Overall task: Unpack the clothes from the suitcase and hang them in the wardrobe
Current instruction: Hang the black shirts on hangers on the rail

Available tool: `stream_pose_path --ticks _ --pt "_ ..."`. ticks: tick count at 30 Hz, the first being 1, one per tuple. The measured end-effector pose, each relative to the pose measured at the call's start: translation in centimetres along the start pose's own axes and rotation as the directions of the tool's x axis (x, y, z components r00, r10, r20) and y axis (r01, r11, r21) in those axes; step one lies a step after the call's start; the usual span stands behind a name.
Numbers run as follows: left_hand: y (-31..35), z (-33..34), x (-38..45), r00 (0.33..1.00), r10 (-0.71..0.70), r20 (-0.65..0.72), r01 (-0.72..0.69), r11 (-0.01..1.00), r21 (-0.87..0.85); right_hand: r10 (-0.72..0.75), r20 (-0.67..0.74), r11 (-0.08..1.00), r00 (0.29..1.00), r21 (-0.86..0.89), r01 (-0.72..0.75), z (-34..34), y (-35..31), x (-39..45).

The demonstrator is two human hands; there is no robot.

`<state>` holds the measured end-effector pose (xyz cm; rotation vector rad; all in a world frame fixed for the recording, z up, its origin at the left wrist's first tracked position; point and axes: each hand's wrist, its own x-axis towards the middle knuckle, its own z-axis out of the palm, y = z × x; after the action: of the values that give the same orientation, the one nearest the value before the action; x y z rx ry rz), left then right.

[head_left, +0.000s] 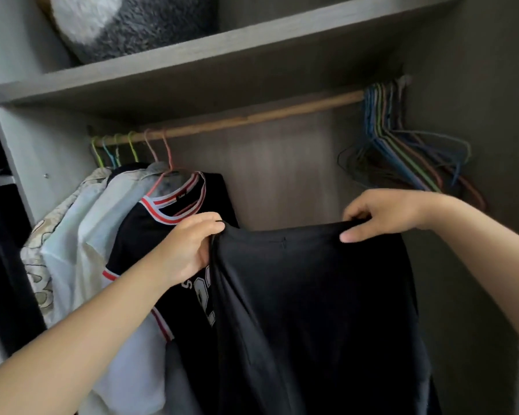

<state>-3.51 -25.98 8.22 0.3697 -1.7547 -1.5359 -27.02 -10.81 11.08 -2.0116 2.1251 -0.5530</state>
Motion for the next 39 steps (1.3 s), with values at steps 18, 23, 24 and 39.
stream_pose_path --ticks 18,23,24,39 --pt "-0.8 4.1 5.4 0.954 -0.298 0.027 0.222 0.766 0.603 0.465 -0.741 0.573 0.485 -0.166 -0.802 -5.3 7.4 8.7" --pt "-1.3 2.4 5.4 0.963 -0.269 0.021 0.172 0.672 0.72 0.455 -0.707 0.555 0.541 -0.25 -0.793 -5.7 8.0 9.1" --pt "-1.2 2.2 5.4 0.967 -0.255 0.024 0.147 0.628 0.764 0.454 -0.706 0.554 0.544 -0.255 -0.793 -5.6 7.9 9.1" --pt "-1.9 0.9 5.4 0.998 0.028 0.064 -0.062 -0.057 0.996 0.45 -0.72 0.718 0.528 -0.059 -0.694 -5.7 6.2 8.7"
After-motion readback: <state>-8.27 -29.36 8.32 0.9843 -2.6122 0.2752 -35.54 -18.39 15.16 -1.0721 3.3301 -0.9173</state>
